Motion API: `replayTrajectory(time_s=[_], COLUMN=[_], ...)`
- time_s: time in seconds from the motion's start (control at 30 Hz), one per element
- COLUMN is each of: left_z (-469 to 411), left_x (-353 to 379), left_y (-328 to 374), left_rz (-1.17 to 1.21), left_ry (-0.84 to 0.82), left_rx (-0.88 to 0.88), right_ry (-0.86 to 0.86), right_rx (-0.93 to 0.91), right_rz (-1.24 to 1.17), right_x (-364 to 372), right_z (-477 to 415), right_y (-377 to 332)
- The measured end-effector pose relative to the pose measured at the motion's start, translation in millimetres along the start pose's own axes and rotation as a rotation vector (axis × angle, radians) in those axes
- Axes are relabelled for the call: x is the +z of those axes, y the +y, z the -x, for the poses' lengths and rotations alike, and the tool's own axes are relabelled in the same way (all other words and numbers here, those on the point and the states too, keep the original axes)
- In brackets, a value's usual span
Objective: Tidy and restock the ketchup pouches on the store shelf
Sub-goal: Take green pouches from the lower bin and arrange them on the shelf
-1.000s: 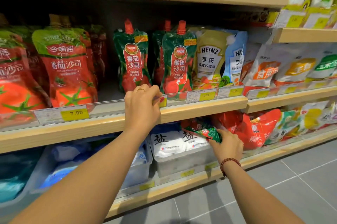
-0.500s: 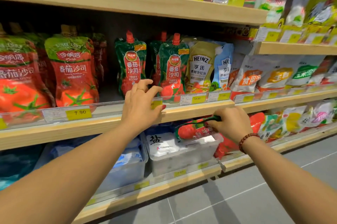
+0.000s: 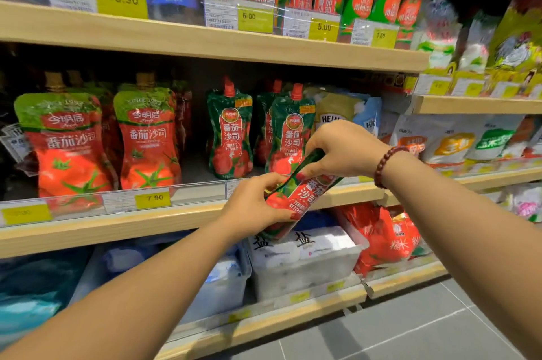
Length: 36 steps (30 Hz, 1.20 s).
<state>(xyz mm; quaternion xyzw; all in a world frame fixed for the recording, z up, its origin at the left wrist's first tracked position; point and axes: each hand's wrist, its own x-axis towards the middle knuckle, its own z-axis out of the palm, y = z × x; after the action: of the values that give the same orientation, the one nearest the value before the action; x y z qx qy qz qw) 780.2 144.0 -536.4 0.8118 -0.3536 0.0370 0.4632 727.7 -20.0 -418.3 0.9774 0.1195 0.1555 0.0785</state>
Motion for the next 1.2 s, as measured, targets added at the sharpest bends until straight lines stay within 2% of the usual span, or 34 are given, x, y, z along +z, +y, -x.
replayTrajectory(time_s=[0.07, 0.13, 0.27, 0.33, 0.43, 0.5, 0.67, 0.8, 0.9, 1.03, 1.1, 1.2], left_z=[1.6, 1.9, 3.9, 6.7, 10.9, 12.9, 17.3, 15.0, 13.5, 19.7, 21.7, 22.5], left_x=[-11.1, -22.5, -42.9, -49.2, -52.4, -53.3, -60.3, -74.0, -88.0, -94.3, -88.2, -79.4], left_y=[0.3, 1.3, -1.8, -2.3, -3.3, -4.9, -7.0, -10.2, -25.8, -51.1, -57.0, -58.1], left_rz=[0.016, 0.084, 0.244, 0.299, 0.408, 0.486, 0.482, 0.436, 0.179, -0.382, -0.512, -0.571], left_ry=[0.025, 0.061, 0.139, 0.151, 0.199, 0.227, 0.215, 0.137, 0.183, 0.184, 0.203, 0.318], left_rx=[0.0, -0.025, -0.088, -0.085, -0.08, -0.097, -0.062, 0.019, 0.013, -0.101, -0.098, -0.051], right_ry=[0.064, 0.222, 0.626, 0.608, 0.384, 0.307, 0.31, 0.418, 0.514, 0.62, 0.661, 0.672], right_rx=[-0.033, -0.041, 0.039, 0.144, 0.262, 0.279, 0.225, 0.185, 0.155, 0.173, 0.188, 0.199], right_rz=[0.038, 0.009, -0.451, -0.721, -1.241, -1.442, -1.489, -1.454, -1.381, -1.274, -1.205, -1.105], right_x=[1.3, 4.0, 23.4, 39.5, 61.1, 70.7, 76.7, 71.8, 65.1, 63.4, 66.0, 75.2], right_z=[-5.8, -6.7, 1.7, 4.1, 3.5, 0.5, -6.6, -14.1, -24.2, -43.4, -54.7, -68.0], right_y=[-5.2, -6.2, -15.9, -31.1, -53.3, -59.6, -61.1, -58.9, -58.9, -57.0, -58.2, -64.0])
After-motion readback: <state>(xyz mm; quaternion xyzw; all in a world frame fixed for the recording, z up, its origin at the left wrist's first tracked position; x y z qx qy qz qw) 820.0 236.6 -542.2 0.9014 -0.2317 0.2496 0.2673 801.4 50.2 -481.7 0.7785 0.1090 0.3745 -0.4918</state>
